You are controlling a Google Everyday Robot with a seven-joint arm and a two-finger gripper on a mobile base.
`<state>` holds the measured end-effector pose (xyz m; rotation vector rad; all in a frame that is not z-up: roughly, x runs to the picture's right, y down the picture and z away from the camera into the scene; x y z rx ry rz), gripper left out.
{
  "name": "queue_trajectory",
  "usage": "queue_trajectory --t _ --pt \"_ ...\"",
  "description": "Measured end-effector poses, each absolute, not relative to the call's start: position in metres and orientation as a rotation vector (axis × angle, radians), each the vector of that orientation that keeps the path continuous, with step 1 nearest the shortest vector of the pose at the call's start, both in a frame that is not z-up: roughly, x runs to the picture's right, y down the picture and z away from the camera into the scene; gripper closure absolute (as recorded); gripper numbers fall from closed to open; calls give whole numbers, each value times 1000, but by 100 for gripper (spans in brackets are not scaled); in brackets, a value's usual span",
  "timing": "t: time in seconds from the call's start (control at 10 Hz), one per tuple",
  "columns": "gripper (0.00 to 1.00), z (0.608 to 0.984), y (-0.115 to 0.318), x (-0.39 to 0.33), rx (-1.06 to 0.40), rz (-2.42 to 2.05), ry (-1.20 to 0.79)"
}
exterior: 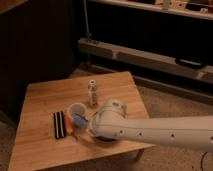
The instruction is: Place the white sponge in the ceramic cup
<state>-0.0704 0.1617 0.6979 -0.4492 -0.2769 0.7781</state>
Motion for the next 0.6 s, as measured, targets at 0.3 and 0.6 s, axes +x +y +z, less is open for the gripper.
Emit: queue_trajectory --t 0.3,0.6 --pt "98 694 148 -68 -418 795 -310" --pt "98 691 145 -62 -405 800 -306"
